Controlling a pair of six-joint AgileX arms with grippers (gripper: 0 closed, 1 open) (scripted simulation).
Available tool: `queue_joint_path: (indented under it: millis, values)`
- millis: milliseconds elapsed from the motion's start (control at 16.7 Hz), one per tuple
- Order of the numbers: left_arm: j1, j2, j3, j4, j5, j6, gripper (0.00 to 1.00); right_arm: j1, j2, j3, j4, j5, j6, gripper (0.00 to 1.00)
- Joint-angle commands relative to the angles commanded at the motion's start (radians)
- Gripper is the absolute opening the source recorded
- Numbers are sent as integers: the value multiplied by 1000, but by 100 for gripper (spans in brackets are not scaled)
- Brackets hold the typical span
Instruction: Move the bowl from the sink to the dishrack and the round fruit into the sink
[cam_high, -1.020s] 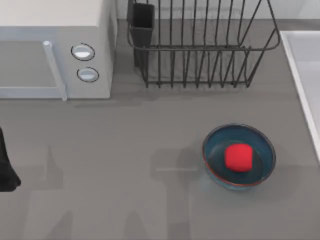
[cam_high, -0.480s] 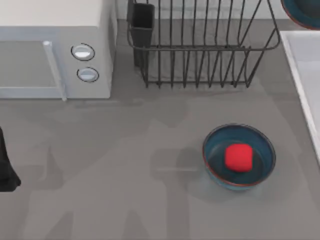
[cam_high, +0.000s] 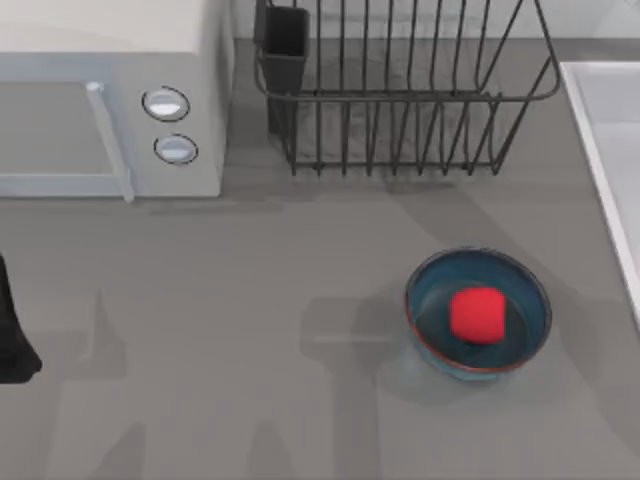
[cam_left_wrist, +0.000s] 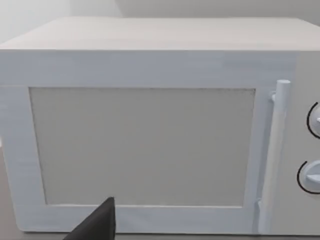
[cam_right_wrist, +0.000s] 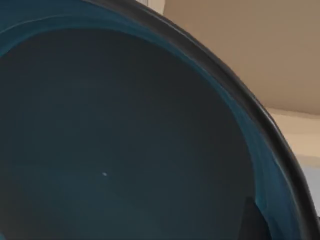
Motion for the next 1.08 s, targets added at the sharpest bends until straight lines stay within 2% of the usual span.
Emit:
queue_joint_path:
  millis: [180,360,780,1080]
  values:
    - [0,0,0,0,0,0,100,86,-5,-13,133,66,45,0]
    - [0,0,0,0,0,0,100,113,-11,-26,183,93,63,0]
    - [0,0,0,0,0,0,100,106,24,-53,218,64,63,0]
    - [0,0,0,0,0,0,100,47,165,-159,459,20,60,0]
